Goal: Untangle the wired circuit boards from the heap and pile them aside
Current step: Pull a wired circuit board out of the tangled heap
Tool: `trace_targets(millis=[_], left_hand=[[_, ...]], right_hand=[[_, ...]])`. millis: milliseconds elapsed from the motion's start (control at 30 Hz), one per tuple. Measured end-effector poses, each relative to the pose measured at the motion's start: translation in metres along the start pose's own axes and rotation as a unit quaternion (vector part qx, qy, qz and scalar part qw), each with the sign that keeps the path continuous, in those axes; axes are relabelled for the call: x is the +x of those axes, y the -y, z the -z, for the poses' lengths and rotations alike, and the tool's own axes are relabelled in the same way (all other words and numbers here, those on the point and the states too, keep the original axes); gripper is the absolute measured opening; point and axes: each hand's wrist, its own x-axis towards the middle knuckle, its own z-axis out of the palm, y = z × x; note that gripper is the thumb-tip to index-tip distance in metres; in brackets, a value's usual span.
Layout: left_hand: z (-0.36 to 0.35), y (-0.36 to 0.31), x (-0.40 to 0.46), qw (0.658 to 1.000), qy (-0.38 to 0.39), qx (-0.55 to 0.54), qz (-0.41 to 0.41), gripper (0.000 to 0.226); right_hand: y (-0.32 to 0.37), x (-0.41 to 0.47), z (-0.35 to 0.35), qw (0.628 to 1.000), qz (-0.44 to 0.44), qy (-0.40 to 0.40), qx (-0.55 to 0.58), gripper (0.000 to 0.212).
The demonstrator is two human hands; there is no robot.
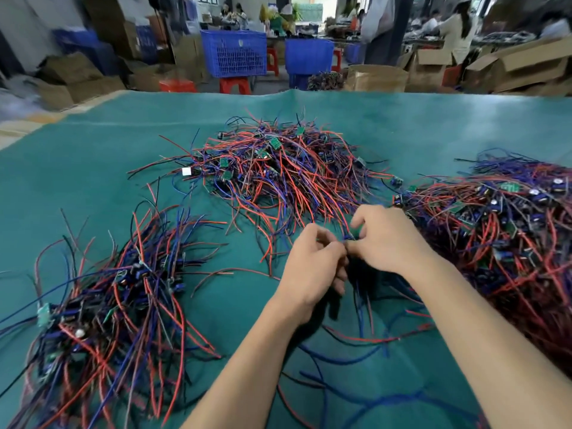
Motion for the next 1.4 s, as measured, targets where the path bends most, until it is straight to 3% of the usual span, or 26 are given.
trace_targets(millis=[100, 167, 233, 300, 367, 500, 667, 833, 900, 967, 1067, 1133, 1300, 1400], left_hand=[[0.001, -0.001, -0.002, 1.000, -0.003, -0.013, 0.008, 0.016], [0.002, -0.001, -0.002, 1.000, 0.007, -0.022, 0.012, 0.014], [0.002, -0.002, -0.002, 0.999, 0.030, -0.031, 0.010, 0.009], [0.003, -0.003, -0.002, 0.996, 0.076, -0.049, 0.006, 0.004], [0.003, -0.003, -0.004, 0.990, 0.127, -0.061, 0.000, 0.013], [0.006, -0.003, -0.007, 0.979, 0.183, -0.090, -0.018, 0.020], [0.005, 0.001, -0.006, 0.985, 0.155, -0.070, -0.037, 0.025], [0.007, 0.002, -0.005, 0.989, 0.135, 0.029, -0.049, 0.020], [0.008, 0.001, -0.005, 0.986, 0.149, 0.055, -0.055, 0.022], [0.009, -0.001, -0.005, 0.984, 0.159, 0.063, -0.054, 0.023], [0.009, -0.002, -0.005, 0.981, 0.178, 0.054, -0.050, 0.021], [0.009, -0.003, -0.006, 0.977, 0.199, 0.054, -0.049, 0.019], [0.009, -0.001, -0.008, 0.966, 0.246, 0.065, -0.043, 0.018], [0.009, -0.001, -0.008, 0.969, 0.237, 0.055, -0.045, 0.019]], right_hand=[[-0.014, -0.004, -0.007, 0.997, 0.029, -0.033, 0.060, 0.023], [-0.017, -0.008, -0.004, 0.982, 0.009, -0.054, 0.181, 0.015], [-0.020, -0.018, 0.004, 0.916, -0.022, -0.022, 0.400, 0.013], [-0.022, -0.029, 0.012, 0.810, -0.040, 0.032, 0.584, 0.019], [-0.023, -0.038, 0.014, 0.752, -0.051, 0.073, 0.653, 0.028], [-0.020, -0.044, 0.006, 0.761, -0.056, 0.080, 0.642, 0.032], [-0.020, -0.044, 0.004, 0.756, -0.050, 0.055, 0.650, 0.035], [-0.023, -0.042, 0.001, 0.777, -0.051, -0.032, 0.627, 0.006], [-0.026, -0.042, 0.001, 0.775, -0.041, -0.042, 0.629, 0.010], [-0.028, -0.041, -0.001, 0.800, -0.021, -0.098, 0.592, 0.014], [-0.031, -0.037, -0.001, 0.851, 0.014, -0.254, 0.460, 0.015], [-0.041, -0.034, 0.005, 0.862, 0.023, -0.340, 0.375, 0.013], [-0.079, -0.025, 0.023, 0.836, -0.006, -0.468, 0.287, 0.013], [-0.087, -0.026, 0.030, 0.788, -0.039, -0.538, 0.297, 0.012]])
